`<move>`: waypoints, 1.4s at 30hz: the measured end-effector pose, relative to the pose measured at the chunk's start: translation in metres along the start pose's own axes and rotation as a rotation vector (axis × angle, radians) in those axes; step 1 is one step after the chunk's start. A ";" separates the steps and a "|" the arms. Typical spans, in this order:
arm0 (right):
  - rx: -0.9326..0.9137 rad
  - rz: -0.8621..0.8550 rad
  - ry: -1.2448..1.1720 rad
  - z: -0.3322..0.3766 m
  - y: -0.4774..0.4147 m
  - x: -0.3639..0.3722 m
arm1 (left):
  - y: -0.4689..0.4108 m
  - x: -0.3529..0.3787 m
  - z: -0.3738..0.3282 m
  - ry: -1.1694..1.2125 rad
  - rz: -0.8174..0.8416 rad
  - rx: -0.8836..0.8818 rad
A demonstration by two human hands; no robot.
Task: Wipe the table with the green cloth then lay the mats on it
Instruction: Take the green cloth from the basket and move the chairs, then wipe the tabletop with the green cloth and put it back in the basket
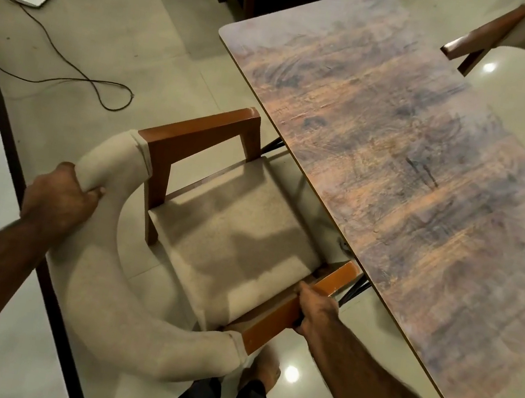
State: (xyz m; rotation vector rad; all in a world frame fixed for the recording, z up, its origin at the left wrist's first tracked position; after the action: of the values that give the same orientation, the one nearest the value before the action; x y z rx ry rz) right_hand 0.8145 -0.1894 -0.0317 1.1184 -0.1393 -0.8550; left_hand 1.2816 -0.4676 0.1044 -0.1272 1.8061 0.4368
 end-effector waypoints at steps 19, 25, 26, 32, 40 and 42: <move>0.003 0.005 -0.007 -0.008 -0.015 -0.012 | 0.000 0.011 -0.012 -0.045 0.064 -0.086; -0.019 0.024 0.005 -0.005 -0.011 -0.014 | 0.003 0.016 -0.019 -0.092 0.029 -0.042; -0.038 0.029 0.030 -0.004 -0.011 -0.015 | 0.004 0.017 -0.026 -0.161 0.002 0.010; -0.384 0.010 0.528 0.049 0.027 -0.032 | 0.053 0.042 -0.121 -0.475 0.089 0.318; -1.051 -0.295 1.087 0.179 0.152 -0.095 | 0.207 0.018 -0.317 -0.290 0.084 0.804; -1.144 -0.416 1.108 0.211 0.178 -0.126 | 0.246 -0.004 -0.366 -0.255 0.008 0.916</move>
State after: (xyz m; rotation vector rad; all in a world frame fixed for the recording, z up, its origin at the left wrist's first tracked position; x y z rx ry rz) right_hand 0.7172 -0.2306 0.2526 0.3676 1.3765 -0.4106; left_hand 0.8741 -0.3722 0.2434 0.5466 1.5946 -0.3781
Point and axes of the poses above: each hand's wrist, its own y-axis away from the middle knuckle, its own x-axis out of the palm, z = x × y, the point moved 9 cm from there along -y, towards the middle knuckle, and after that the axes turned 7 degrees about -x, right-handed, at the moved point
